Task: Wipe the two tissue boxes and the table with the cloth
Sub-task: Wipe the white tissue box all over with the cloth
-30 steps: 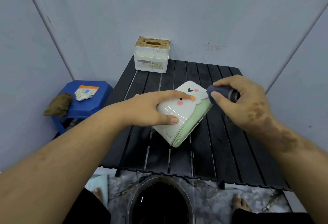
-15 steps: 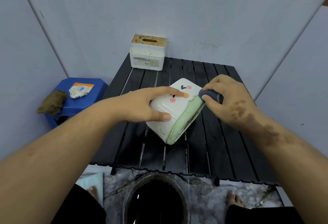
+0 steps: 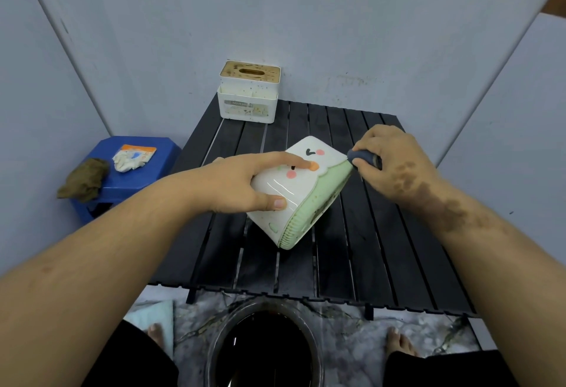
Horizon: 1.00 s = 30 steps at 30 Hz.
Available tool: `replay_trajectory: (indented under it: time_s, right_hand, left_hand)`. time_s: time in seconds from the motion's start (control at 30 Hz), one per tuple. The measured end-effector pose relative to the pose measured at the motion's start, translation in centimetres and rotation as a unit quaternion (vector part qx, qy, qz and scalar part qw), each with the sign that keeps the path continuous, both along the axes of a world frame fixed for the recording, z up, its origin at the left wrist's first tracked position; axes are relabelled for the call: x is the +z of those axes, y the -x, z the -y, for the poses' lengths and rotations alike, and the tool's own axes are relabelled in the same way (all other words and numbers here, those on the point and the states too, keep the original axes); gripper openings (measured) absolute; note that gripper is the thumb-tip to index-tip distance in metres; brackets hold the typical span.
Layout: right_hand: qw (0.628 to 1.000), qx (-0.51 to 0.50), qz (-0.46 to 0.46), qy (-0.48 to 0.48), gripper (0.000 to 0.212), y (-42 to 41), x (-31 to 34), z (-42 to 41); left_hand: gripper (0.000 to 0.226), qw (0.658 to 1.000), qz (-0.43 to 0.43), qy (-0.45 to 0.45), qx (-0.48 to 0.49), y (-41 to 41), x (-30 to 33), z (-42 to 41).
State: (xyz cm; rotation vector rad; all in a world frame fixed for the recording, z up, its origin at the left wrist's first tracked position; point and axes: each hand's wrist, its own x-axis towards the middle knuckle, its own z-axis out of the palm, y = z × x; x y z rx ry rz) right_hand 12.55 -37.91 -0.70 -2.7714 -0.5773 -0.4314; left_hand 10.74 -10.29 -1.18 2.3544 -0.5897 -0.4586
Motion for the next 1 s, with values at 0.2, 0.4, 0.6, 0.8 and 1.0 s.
replay_trajectory:
  time_s: [0.2,0.4,0.6,0.8,1.0]
  right_hand:
    - [0.999,0.042,0.007,-0.029,0.015,1.2,-0.2,-1.2]
    - [0.996,0.07,0.026,-0.044,0.014,2.8,-0.7,-2.3]
    - [0.983,0.128,0.048,-0.126,0.012,6.1,-1.5,-3.9]
    - [0.969,0.242,0.03,-0.041,0.014,8.4,-3.3,-6.4]
    - [0.977,0.078,0.035,-0.198,0.019,4.6,-1.4,-3.3]
  left_hand:
    - [0.065,1.0,0.009,-0.007,0.006,0.1,0.1,0.3]
    - [0.067,0.999,0.021,-0.025,0.006,0.2,0.2,0.5]
    - [0.066,0.999,0.032,-0.016,0.009,0.0,-0.1,0.5]
    - [0.065,0.999,0.026,0.027,-0.005,-0.8,-0.7,0.1]
    - [0.065,0.998,0.003,0.054,-0.012,-1.3,-0.9,-0.4]
